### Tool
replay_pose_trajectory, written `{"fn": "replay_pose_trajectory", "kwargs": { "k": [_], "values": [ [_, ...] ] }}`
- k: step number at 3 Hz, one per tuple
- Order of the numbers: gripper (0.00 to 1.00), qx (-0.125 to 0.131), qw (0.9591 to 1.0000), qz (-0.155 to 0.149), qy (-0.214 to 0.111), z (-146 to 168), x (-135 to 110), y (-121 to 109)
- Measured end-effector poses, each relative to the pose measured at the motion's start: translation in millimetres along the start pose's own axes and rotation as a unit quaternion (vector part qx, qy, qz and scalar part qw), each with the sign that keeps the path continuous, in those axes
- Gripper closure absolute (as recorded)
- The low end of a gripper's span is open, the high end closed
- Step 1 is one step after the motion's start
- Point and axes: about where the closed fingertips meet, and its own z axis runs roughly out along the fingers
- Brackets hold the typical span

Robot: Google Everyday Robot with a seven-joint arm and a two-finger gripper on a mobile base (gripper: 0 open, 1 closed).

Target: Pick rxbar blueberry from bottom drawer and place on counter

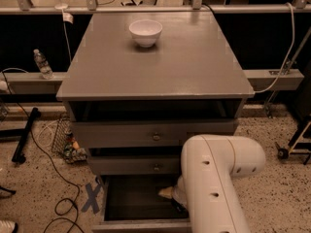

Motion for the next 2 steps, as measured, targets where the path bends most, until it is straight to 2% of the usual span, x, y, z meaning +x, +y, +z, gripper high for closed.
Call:
{"fn": "replay_pose_trajectory", "kwargs": {
  "k": [2],
  "values": [
    [0.0,0.003,0.9995,0.018,-0.024,11.7,-11.2,-8.9]
  ]
}}
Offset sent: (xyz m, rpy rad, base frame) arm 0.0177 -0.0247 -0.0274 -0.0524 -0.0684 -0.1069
